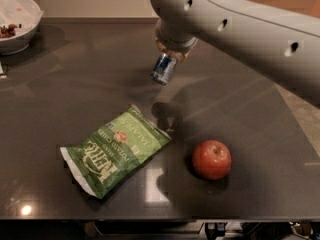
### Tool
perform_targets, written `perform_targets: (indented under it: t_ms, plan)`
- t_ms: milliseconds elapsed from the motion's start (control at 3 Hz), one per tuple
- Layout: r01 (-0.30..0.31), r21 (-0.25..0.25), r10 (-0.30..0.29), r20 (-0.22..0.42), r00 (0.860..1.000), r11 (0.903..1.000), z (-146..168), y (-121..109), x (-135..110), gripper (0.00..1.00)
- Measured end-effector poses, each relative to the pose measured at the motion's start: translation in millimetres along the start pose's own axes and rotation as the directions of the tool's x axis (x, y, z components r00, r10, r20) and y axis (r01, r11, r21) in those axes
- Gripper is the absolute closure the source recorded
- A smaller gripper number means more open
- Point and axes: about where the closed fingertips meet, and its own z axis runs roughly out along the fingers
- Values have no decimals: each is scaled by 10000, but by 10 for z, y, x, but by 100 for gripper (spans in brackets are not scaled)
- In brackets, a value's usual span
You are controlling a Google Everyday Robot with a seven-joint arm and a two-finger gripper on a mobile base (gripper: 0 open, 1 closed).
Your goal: Place redbull can upright
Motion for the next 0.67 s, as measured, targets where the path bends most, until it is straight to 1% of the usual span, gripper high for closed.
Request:
perform_targets:
  t_ms: [333,667]
  plan:
    - [361,528,-344,-344,9988,9980,85,-114,-3,100]
    - [364,528,-346,-345,9988,9979,85,-114,-3,100]
